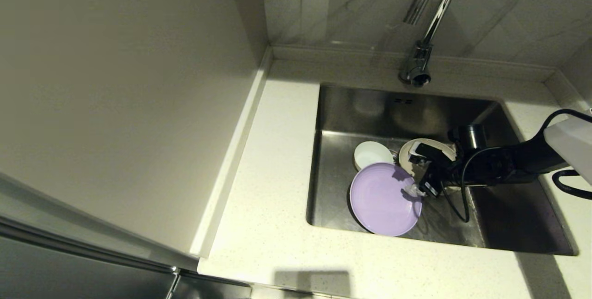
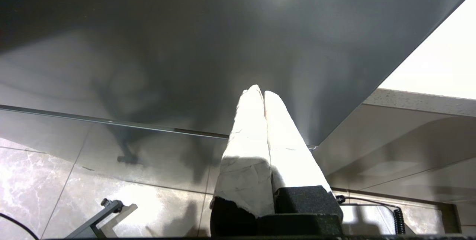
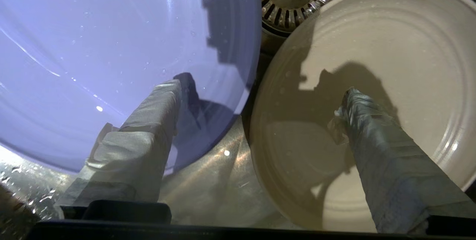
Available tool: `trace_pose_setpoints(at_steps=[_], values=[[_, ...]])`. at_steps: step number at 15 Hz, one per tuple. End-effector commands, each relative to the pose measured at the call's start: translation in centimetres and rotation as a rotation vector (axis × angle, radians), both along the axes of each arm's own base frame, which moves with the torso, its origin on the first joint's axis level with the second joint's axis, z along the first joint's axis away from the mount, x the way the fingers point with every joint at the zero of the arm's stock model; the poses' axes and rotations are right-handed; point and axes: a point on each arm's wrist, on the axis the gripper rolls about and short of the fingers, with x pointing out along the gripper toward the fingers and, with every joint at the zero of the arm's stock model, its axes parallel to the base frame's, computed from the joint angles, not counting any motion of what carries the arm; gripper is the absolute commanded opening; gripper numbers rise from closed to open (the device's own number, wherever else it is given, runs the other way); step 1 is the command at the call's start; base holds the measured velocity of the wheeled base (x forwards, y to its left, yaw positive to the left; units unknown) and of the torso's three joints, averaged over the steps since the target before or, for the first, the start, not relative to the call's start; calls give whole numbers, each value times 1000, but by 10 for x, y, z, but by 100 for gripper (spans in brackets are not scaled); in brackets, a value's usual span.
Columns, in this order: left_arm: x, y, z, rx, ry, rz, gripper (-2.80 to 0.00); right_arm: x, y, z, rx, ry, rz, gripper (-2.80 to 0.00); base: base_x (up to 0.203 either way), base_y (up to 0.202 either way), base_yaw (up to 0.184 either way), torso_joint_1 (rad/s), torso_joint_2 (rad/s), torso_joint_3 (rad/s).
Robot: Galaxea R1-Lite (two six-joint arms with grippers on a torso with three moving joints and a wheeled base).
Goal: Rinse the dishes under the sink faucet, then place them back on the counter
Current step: Put a bowl back to the table from the sink
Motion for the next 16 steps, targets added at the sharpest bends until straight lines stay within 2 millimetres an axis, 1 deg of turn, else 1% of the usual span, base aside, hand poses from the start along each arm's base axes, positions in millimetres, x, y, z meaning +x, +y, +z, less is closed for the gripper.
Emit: trace_pose_setpoints(at_steps=[1,9,12,13,16], values=[[0,0,0,-1,-2,0,-280,1,3,-3,-2,3,11,0,0,0,0,0,0,0],[0,0,0,-1,-2,0,-280,2,15,-7,-2,11,40,0,0,0,0,0,0,0],[0,0,0,-1,-2,0,-280,1,17,-7,-3,14,44,0,0,0,0,0,0,0],[0,0,0,-1,-2,0,-280,1,16,-7,-3,14,42,-280,0,0,0,0,0,0],[0,0,0,-1,-2,0,-280,1,16,-9,-3,19,42,-280,0,0,0,0,0,0]])
